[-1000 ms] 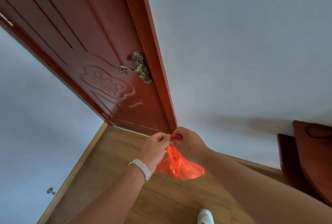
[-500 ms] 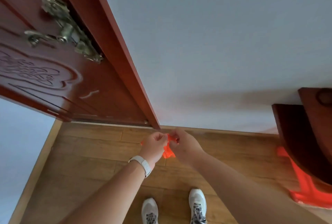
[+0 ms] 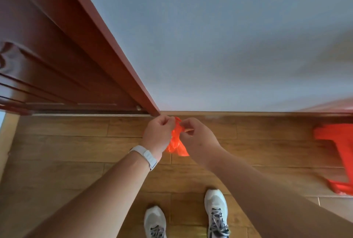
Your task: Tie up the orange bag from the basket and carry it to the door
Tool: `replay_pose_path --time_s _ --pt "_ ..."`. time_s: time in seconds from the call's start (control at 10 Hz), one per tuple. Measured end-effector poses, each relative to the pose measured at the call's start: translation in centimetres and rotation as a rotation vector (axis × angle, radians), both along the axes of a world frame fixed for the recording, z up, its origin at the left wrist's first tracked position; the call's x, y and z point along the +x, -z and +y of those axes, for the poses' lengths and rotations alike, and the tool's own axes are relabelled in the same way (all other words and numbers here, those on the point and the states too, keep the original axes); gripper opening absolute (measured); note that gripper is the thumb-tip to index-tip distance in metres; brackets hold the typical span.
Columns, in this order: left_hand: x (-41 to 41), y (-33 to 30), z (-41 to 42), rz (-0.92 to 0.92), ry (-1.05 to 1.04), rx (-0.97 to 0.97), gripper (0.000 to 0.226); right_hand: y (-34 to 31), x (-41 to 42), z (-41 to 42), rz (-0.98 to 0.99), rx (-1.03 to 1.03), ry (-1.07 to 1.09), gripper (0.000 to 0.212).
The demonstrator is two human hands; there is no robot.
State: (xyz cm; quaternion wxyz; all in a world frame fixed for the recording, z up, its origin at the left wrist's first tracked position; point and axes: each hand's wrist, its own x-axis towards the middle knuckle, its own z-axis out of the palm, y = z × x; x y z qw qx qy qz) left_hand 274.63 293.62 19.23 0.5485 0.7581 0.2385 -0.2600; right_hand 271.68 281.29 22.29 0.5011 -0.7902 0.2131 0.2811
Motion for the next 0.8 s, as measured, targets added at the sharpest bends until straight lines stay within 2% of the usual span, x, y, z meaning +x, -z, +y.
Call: replay_pose_path --time_s 0.3,0.5,0.6,0.8 --pt "4.7 0.6 0.3 -0.071 0.009 -0.015 0.028 1.5 2.7 -0.4 0.005 0.032 0.062 0.037" --pt "5.9 2.4 -0.3 -0.001 0.044 -0.014 0.026 2.7 3.7 -1.3 0.035 0.04 0.079 0.027" --pt "5.8 3.3 -0.3 -0.006 0.086 0.055 0.027 3.2 3.4 -2.0 0.04 0.026 0.077 0.027" --pt "4.2 3.1 0.1 0.02 0.112 0.052 0.024 3.8 2.2 -3.1 0.032 0.004 0.061 0.033"
